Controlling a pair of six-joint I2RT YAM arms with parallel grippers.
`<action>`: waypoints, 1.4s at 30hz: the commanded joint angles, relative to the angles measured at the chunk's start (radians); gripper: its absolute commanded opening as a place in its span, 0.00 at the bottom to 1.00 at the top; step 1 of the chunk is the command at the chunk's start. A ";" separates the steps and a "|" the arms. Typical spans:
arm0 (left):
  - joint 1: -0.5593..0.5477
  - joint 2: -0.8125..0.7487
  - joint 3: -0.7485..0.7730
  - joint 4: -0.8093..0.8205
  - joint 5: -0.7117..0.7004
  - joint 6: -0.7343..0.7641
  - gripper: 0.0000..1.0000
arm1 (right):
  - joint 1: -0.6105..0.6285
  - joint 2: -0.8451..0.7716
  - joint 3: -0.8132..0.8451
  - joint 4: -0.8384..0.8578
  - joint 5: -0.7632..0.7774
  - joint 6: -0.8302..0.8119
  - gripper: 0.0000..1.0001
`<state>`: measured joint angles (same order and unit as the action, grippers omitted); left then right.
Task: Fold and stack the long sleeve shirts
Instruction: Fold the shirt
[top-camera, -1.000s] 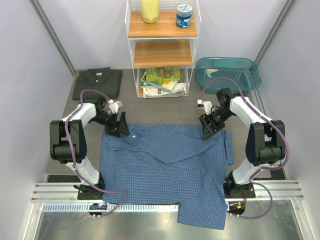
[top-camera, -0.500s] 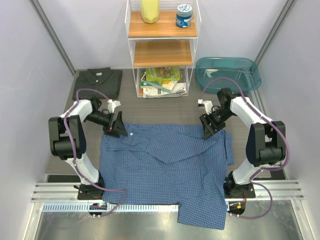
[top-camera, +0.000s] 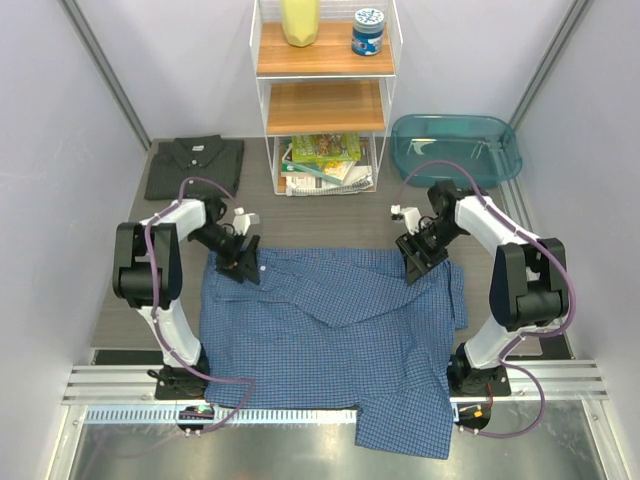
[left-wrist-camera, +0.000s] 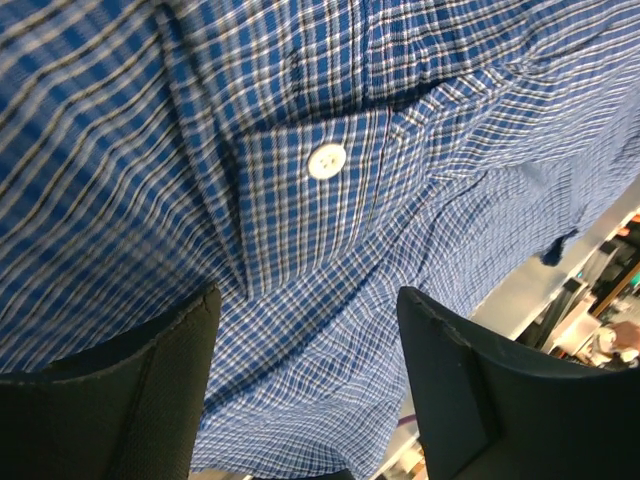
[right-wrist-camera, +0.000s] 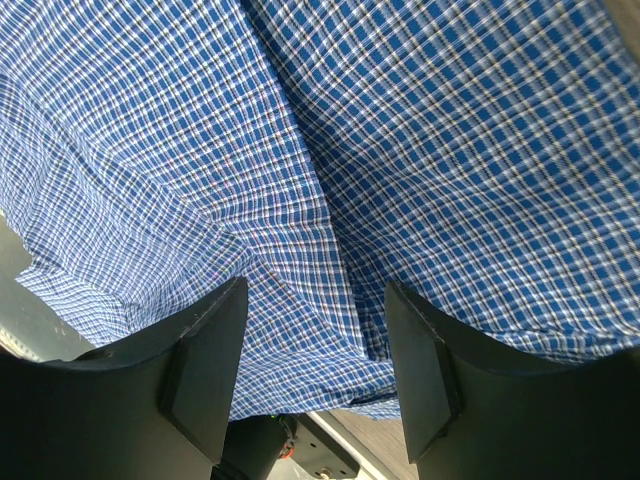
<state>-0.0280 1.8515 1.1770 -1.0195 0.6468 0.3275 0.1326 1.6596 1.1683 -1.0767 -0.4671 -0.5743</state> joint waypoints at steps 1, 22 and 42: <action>-0.035 0.020 0.007 0.044 -0.041 -0.028 0.70 | 0.013 0.009 -0.013 0.011 0.010 -0.010 0.62; -0.020 -0.074 0.072 -0.301 -0.024 0.022 0.00 | 0.047 0.005 -0.068 0.081 0.130 -0.006 0.45; 0.003 -0.064 -0.020 -0.157 -0.219 -0.035 0.31 | 0.078 -0.012 -0.044 0.031 0.148 0.004 0.29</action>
<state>-0.0368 1.7924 1.1919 -1.2449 0.4896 0.3130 0.1993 1.6733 1.0698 -0.9764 -0.2752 -0.5747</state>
